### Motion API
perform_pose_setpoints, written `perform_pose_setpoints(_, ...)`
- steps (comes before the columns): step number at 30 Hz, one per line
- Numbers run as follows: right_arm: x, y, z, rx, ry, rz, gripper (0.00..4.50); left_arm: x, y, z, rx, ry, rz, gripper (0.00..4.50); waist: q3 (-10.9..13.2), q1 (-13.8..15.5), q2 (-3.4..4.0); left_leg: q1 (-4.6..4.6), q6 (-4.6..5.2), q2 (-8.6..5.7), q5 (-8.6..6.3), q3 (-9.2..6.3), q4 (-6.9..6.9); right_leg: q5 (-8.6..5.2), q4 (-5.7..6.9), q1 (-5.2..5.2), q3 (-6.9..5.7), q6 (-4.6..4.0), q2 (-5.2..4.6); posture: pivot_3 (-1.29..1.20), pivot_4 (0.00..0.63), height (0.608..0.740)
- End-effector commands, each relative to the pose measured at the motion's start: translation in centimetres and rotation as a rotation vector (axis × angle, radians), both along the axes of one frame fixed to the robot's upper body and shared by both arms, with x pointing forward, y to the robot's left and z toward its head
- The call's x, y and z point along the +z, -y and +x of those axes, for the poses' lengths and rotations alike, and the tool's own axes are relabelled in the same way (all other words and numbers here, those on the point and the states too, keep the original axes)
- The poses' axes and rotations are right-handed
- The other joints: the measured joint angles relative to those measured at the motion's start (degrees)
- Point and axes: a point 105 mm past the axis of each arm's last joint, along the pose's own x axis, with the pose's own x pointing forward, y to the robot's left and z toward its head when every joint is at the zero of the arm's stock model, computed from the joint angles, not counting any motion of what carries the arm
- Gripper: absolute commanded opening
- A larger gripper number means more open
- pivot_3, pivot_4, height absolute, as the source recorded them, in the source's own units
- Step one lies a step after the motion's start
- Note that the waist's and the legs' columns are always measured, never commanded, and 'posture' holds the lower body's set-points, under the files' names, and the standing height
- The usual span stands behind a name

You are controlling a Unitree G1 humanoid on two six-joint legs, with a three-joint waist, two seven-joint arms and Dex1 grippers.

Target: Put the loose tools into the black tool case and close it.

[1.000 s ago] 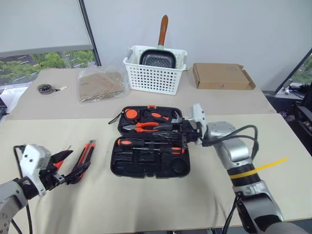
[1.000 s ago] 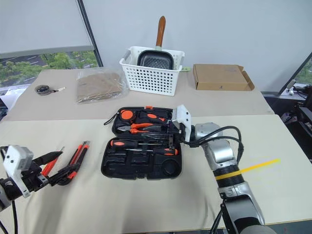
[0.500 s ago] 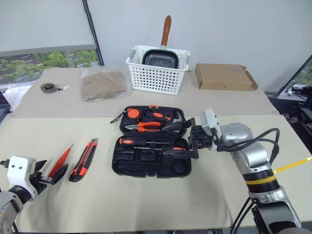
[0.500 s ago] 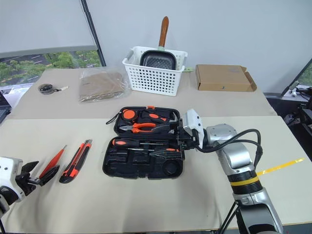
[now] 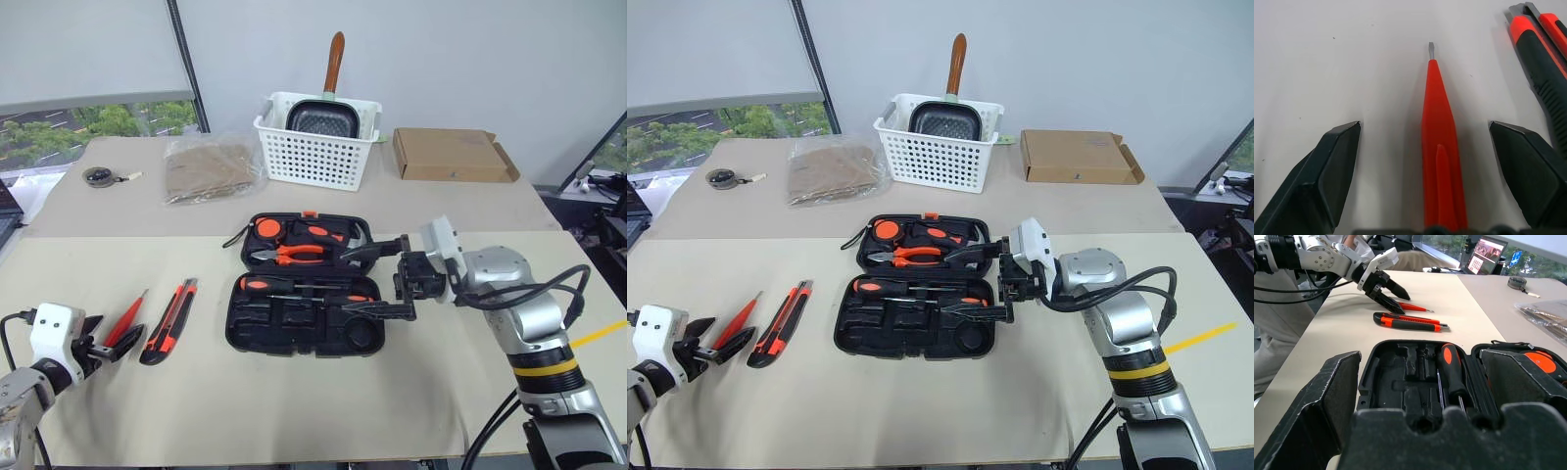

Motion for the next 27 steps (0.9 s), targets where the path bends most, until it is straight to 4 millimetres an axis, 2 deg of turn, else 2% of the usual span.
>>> perform_pose_setpoints(1,1.5,0.5,-0.4,0.002,0.037,0.030,4.50,-0.3,-0.1,-0.2,-0.001,-0.016,-0.020,2.55,0.0,0.0,0.00,-0.01,0.01,0.00,0.00,0.00,0.00,0.00,0.00,0.00,0.00,0.00,0.00,0.00,0.150,0.700)
perform_pose_setpoints(6,1.8,0.6,-0.3,0.002,0.026,0.054,4.50,0.2,-0.4,-0.2,0.012,0.007,-0.031,0.61,0.0,0.0,0.00,-0.02,0.04,0.00,0.01,0.00,-0.01,0.07,-0.02,-0.01,-0.01,-0.11,-0.02,0.00,0.150,0.700)
perform_pose_setpoints(7,1.9,0.5,-0.3,0.002,0.023,0.065,4.50,0.8,-0.4,0.0,0.016,0.036,-0.036,0.46,0.0,0.0,0.00,-0.02,0.04,0.00,0.00,0.00,-0.01,0.07,-0.02,-0.01,-0.01,-0.11,-0.02,0.00,0.150,0.700)
perform_pose_setpoints(12,2.1,0.8,-0.2,-0.008,0.021,0.085,4.50,6.7,2.3,2.1,-0.095,0.281,-0.112,0.46,0.0,0.1,-0.12,-0.08,0.03,0.00,0.00,-0.02,0.01,0.07,-0.02,-0.02,-0.04,-0.11,-0.04,0.00,0.150,0.700)
perform_pose_setpoints(14,2.1,1.1,-0.2,-0.016,0.013,0.089,4.50,9.6,4.5,2.7,-0.224,0.356,-0.140,0.46,0.0,0.3,-0.21,-0.13,-0.04,0.01,0.03,-0.09,0.02,0.08,-0.03,-0.01,-0.04,-0.12,-0.05,0.00,0.150,0.700)
perform_pose_setpoints(15,2.1,1.5,-0.2,-0.030,0.005,0.091,4.50,11.4,6.9,3.0,-0.386,0.402,-0.085,0.46,0.0,0.3,-0.22,-0.14,-0.05,0.00,0.04,-0.12,0.05,0.10,-0.02,0.01,-0.05,-0.16,-0.04,0.00,0.150,0.700)
perform_pose_setpoints(16,2.1,1.8,-0.2,-0.040,-0.003,0.090,4.50,12.3,8.9,3.2,-0.516,0.420,-0.025,0.46,0.0,0.4,-0.23,-0.12,-0.06,-0.01,0.04,-0.11,0.05,0.13,-0.02,0.03,-0.06,-0.20,-0.02,0.00,0.150,0.700)
perform_pose_setpoints(20,1.6,2.6,0.0,-0.075,-0.011,0.077,4.50,11.9,13.9,4.2,-0.857,0.377,0.138,0.46,0.0,0.7,-0.01,-0.10,-0.06,-0.15,0.05,0.01,0.04,0.12,-0.03,0.06,-0.08,-0.17,0.17,0.00,0.150,0.700)
perform_pose_setpoints(23,1.4,2.7,0.1,-0.088,-0.006,0.068,4.50,11.0,15.8,4.6,-1.038,0.330,0.200,0.46,0.0,-0.2,0.03,-0.02,0.28,-0.17,0.26,0.23,0.03,0.10,-0.03,0.06,0.05,-0.05,0.24,0.00,0.150,0.700)
perform_pose_setpoints(25,1.3,2.9,0.0,-0.103,0.003,0.065,4.50,9.3,17.5,4.7,-1.236,0.249,0.276,0.46,0.0,-0.3,0.01,-0.04,0.21,-0.11,0.30,0.28,0.03,0.10,-0.04,0.02,0.06,-0.05,0.43,0.00,0.150,0.700)
perform_pose_setpoints(27,1.2,3.1,-0.2,-0.122,0.008,0.061,4.50,7.8,17.9,4.9,-1.353,0.171,0.354,0.46,0.0,-0.1,0.00,-0.08,0.03,-0.10,0.41,0.25,0.03,0.07,-0.02,0.01,0.00,0.00,0.52,0.00,0.150,0.700)
